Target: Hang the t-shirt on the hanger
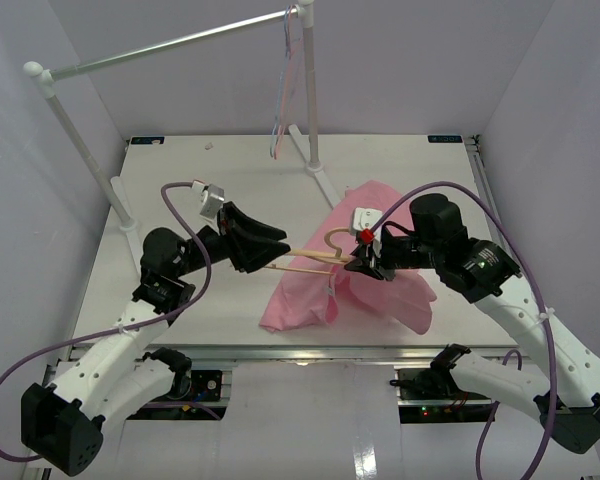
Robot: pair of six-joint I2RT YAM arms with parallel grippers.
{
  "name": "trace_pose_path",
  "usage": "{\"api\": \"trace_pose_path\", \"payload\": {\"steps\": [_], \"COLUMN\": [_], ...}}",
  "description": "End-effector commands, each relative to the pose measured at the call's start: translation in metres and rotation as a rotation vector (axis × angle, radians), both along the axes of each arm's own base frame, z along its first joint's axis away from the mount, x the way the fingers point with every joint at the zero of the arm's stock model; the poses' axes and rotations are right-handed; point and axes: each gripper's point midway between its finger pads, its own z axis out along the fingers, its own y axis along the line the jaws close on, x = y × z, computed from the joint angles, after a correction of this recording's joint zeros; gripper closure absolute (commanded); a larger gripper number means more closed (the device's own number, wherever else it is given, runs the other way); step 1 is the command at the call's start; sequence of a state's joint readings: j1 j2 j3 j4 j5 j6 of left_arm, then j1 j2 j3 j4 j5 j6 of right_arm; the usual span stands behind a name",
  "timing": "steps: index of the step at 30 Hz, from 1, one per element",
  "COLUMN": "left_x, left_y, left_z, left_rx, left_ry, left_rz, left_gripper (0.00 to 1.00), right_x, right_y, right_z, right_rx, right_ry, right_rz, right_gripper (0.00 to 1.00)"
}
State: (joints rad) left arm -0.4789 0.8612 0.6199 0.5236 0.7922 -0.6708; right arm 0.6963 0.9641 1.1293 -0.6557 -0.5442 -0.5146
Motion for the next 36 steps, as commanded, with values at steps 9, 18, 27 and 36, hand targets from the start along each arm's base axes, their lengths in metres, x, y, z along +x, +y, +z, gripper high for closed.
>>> {"api": "trace_pose_path", "payload": {"steps": [9,18,27,36], "left_x": [0.053,0.021,-0.006,0.007], "left_y": [0.028,0.019,-0.029,-0.060], "left_z": [-0.001,-0.120,-0.146,-0.157], "left_rx": [0.175,0.110,0.154,0.206], "left_ry": [0.237,0.477,0.499,0.600], "left_rz": [0.371,0.256,0.208,0.386], "left_gripper": [0.40,0.44,0.44,0.45], "right_x": [0.048,0.069,0.066,0.061], "right_y": [-0.005,-0.002,-0.001,-0.005], "right_z": [0.030,0.030,0.026,0.017], "right_rx": [0.138,0.212,0.244,0.255], "right_ry": [-0.054,-0.005,0.041,0.047], "right_rz": [-0.317,-0.451,-0.472,-0.483], "right_gripper": [0.92,0.92,0.92,0.92]}}
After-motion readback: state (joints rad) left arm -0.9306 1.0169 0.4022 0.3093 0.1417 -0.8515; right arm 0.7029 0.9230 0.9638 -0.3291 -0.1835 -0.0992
